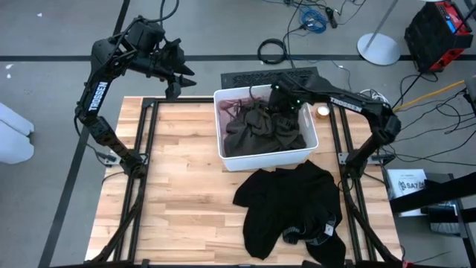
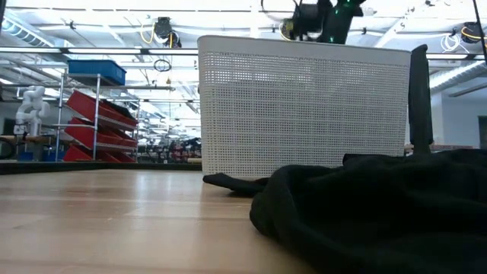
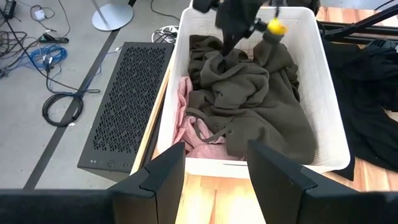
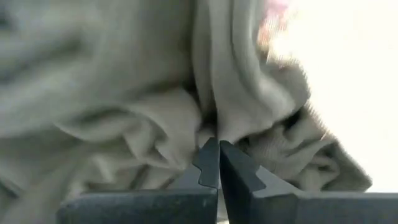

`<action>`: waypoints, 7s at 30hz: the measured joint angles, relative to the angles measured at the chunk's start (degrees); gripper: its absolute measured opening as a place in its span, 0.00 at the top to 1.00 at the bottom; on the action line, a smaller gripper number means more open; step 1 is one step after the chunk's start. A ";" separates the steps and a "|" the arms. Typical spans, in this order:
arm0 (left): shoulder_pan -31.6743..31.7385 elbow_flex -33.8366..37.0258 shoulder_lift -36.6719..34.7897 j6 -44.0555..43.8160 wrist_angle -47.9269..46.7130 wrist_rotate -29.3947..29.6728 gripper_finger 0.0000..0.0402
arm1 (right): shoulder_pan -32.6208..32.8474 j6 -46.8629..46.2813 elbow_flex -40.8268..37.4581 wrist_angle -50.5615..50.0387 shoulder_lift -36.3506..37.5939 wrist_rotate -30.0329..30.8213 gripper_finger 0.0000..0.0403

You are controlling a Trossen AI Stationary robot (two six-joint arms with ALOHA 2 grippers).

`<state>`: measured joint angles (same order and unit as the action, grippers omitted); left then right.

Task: Sort clothes
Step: Put the gray jacket into the laundry organizer bin, then fold the black underwear

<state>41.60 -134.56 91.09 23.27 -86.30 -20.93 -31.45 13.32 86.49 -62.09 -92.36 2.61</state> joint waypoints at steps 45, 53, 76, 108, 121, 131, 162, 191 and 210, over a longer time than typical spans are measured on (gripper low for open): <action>-2.36 -0.02 -0.04 -0.46 -0.37 -0.51 0.55 | 2.03 -11.81 -0.05 31.40 -21.90 -16.46 1.00; -2.37 -0.02 -0.04 -0.42 -0.40 -1.55 0.55 | 3.88 -11.28 -0.08 29.26 -14.06 -27.48 1.00; -7.72 -0.02 -0.31 -3.13 -0.79 -8.46 0.55 | 9.39 -7.46 0.23 16.25 15.97 -36.98 1.00; -73.21 51.38 -0.83 -31.53 60.30 32.32 0.55 | 85.19 -86.95 -21.36 21.82 19.42 15.14 1.00; -74.24 71.65 10.33 -30.54 120.81 32.83 0.55 | 90.01 -108.30 -21.37 11.45 17.19 25.55 1.00; -72.20 59.75 29.53 -28.79 123.13 40.64 0.55 | 90.02 -100.63 -21.37 10.92 17.19 38.68 1.00; -70.36 32.21 49.48 -34.78 105.85 49.65 0.55 | 89.03 -99.23 -21.37 8.38 17.23 39.19 1.00; -73.83 31.30 30.23 -9.18 82.48 74.99 0.99 | 88.79 -92.42 -21.37 9.76 17.23 39.47 1.00; -71.29 31.39 11.52 -41.43 31.85 75.74 1.00 | 87.96 -64.16 -21.34 34.15 7.35 45.11 1.00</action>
<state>-29.69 -103.18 102.61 -18.16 -54.45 54.81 56.51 -50.84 65.14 -27.94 -85.01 47.72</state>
